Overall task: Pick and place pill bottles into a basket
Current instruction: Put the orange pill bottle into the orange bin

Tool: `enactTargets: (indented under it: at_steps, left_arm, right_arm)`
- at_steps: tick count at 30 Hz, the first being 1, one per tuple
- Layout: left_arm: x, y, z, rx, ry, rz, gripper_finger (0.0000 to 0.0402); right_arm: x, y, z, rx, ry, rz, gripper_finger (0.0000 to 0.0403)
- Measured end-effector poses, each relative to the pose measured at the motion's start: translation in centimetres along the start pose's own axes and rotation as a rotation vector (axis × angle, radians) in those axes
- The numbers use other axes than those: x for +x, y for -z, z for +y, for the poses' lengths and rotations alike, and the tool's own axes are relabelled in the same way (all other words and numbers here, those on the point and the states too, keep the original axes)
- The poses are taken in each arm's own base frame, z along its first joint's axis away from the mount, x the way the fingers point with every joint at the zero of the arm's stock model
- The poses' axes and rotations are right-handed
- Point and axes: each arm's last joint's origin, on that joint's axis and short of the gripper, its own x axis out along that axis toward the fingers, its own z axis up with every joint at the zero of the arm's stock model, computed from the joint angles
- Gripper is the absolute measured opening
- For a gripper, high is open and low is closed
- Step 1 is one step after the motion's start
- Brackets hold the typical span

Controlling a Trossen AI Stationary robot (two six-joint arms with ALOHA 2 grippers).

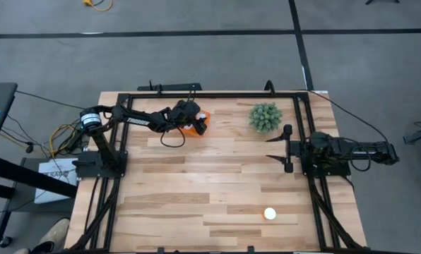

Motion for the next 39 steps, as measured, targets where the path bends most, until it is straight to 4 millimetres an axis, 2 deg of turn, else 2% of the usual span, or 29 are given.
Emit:
enactTargets:
  at_steps: [5, 10, 13, 16, 21, 26, 30, 35, 39]
  left_arm:
    - [-0.3, -0.5, -0.1, 0.035, 0.015, -0.031, 0.0242]
    - [-2.8, -2.7, -1.1, 0.089, 0.074, -0.129, 0.0242]
    - [-5.7, -4.5, -1.8, 0.127, 0.132, -0.208, 0.0242]
    - [-9.2, -6.0, -2.7, 0.157, 0.264, -0.270, 0.0242]
    - [-15.3, -7.1, -4.1, 0.197, 0.469, -0.328, 0.0242]
    - [-20.2, -6.2, -5.0, 0.276, 0.542, -0.295, 0.0242]
    - [-23.1, -4.4, -5.3, 0.316, 0.596, -0.276, 0.0242]
    - [-25.9, -1.5, -5.0, 0.304, 0.675, -0.292, 0.0242]
    - [-27.4, 1.0, -4.1, 0.272, 0.717, -0.315, 0.0242]
  right_arm:
    - [0.0, 0.0, 0.0, 0.000, 0.000, 0.000, 0.0265]
    - [0.0, 0.0, 0.0, 0.000, 0.000, 0.000, 0.0265]
    - [0.0, 0.0, 0.0, 0.000, 0.000, 0.000, 0.0265]
    - [0.0, 0.0, 0.0, 0.000, 0.000, 0.000, 0.0265]
    - [0.0, 0.0, 0.0, 0.000, 0.000, 0.000, 0.0265]
    - [0.0, 0.0, 0.0, 0.000, 0.000, -0.001, 0.0265]
    - [0.0, 0.0, 0.0, 0.000, -0.001, -0.001, 0.0265]
    - [0.0, 0.0, 0.0, 0.000, 0.000, 0.000, 0.0265]
    - [0.0, 0.0, 0.0, 0.000, 0.000, 0.000, 0.0265]
